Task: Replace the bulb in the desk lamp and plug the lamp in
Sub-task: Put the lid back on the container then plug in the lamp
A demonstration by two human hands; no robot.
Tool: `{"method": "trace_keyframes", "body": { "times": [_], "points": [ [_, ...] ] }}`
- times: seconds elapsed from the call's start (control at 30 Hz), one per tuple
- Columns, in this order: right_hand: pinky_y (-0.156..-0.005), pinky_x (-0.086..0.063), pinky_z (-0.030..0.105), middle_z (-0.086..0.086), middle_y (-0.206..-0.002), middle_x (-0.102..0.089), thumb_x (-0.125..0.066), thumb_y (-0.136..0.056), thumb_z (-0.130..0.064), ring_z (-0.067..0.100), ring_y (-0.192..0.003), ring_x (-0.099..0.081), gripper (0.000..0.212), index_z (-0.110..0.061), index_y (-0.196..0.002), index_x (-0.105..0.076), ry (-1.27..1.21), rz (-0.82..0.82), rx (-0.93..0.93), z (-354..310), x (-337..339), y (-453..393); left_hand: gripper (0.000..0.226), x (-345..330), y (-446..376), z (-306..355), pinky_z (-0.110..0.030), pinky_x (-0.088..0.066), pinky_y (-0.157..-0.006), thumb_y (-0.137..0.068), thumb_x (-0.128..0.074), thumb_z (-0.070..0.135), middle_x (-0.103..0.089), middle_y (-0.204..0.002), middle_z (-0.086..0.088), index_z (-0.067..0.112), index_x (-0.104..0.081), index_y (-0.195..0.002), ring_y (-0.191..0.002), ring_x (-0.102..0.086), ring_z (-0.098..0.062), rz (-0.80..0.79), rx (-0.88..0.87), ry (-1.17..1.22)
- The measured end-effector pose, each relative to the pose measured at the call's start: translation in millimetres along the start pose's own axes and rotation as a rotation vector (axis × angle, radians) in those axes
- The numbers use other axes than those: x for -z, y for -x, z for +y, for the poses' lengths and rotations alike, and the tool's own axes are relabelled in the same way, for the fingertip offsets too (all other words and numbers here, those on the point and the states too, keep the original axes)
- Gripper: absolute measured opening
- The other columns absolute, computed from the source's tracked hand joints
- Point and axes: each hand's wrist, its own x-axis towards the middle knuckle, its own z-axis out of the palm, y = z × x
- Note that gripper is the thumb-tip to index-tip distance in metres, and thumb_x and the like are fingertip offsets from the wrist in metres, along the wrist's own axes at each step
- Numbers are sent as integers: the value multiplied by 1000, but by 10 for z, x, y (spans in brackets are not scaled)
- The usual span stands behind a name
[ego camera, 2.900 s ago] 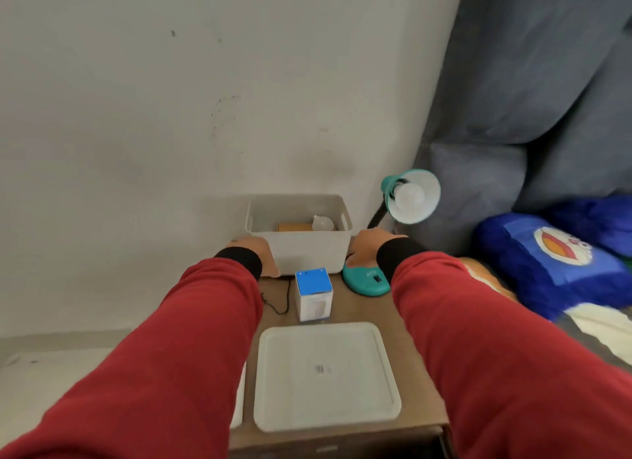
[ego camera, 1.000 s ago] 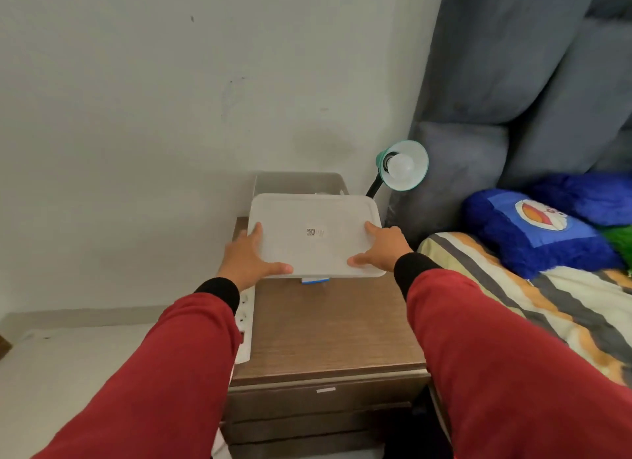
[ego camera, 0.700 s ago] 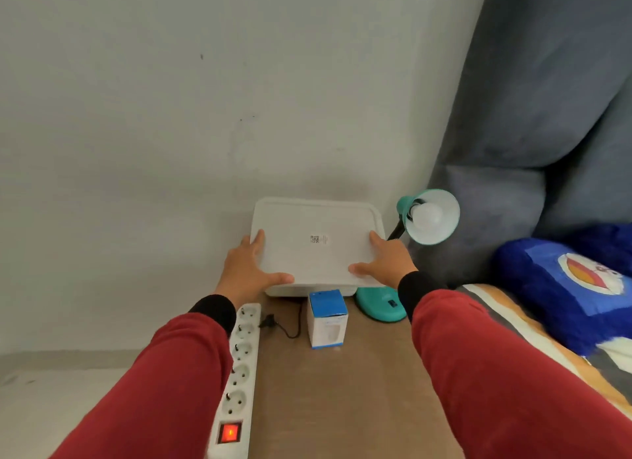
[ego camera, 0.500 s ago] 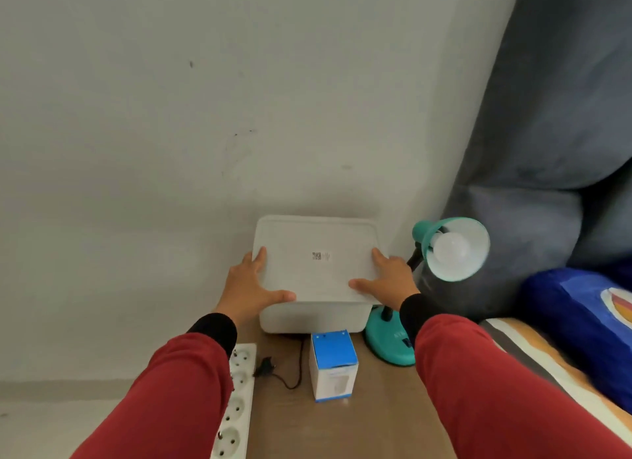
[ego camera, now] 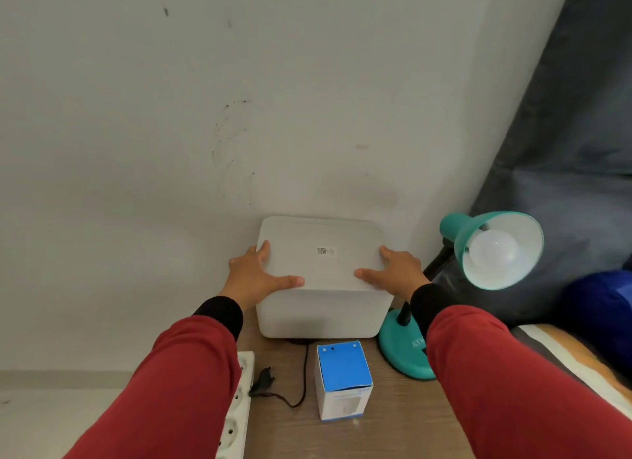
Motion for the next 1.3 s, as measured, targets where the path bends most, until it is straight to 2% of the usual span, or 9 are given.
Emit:
{"method": "trace_keyframes", "body": {
  "times": [0.3,0.53,0.87,1.0,1.1,1.2,1.3],
  "points": [
    [-100,-34,38,13,-129,-57,-52,-83,-63,32,-121,-49,71,-9,-129,-48,99,-16,30,-67,12,14,111,36,41,36,-37,-28,-115,-68,-71,62,-32,-150,-4,16,-15,-152,-139,-27,-28,-24,54,-49],
    [-103,-33,39,16,-131,-54,-53,-84,-61,34,-123,-46,73,-8,-132,-46,8,6,21,-50,-28,-17,106,20,53,26,-33,-28,-112,-71,-72,56,-32,-152,-2,17,-17,-152,-140,-31,-23,-12,28,45],
    [-105,-39,44,17,-130,-53,-57,-82,-59,34,-121,-48,73,-7,-132,-47,-98,23,53,-5,-62,1,103,21,100,18,-31,-29,-112,-72,-72,56,-35,-151,-3,17,-20,-152,-139,-34,-22,22,9,47],
    [-104,-42,45,19,-132,-47,-52,-81,-65,34,-120,-48,81,-9,-139,-39,-103,-5,38,-1,-93,12,104,5,101,-18,-34,-29,-113,-71,-70,61,-36,-151,-3,20,-19,-152,-139,-34,-24,27,25,35],
    [-108,-39,45,21,-141,-35,-50,-84,-63,37,-127,-42,84,-12,-146,-27,-111,-36,7,-15,-108,10,102,-1,92,-35,-35,-30,-113,-73,-67,62,-37,-150,-3,21,-17,-152,-138,-35,-25,26,37,8],
    [-111,-35,45,22,-149,-22,-45,-88,-61,39,-134,-35,84,-16,-151,-13,-110,-51,-33,-51,-170,16,103,-2,81,-21,-35,-31,-112,-76,-61,65,-37,-150,-6,20,-10,-153,-137,-35,-27,-22,52,-89],
    [-111,-35,44,22,-149,-21,-43,-90,-60,39,-134,-35,82,-16,-151,-13,-99,-46,-53,-79,-178,18,102,14,49,11,-34,-32,-111,-78,-56,66,-34,-152,-8,19,-4,-153,-137,-35,-28,-87,74,-142]
  ]
}}
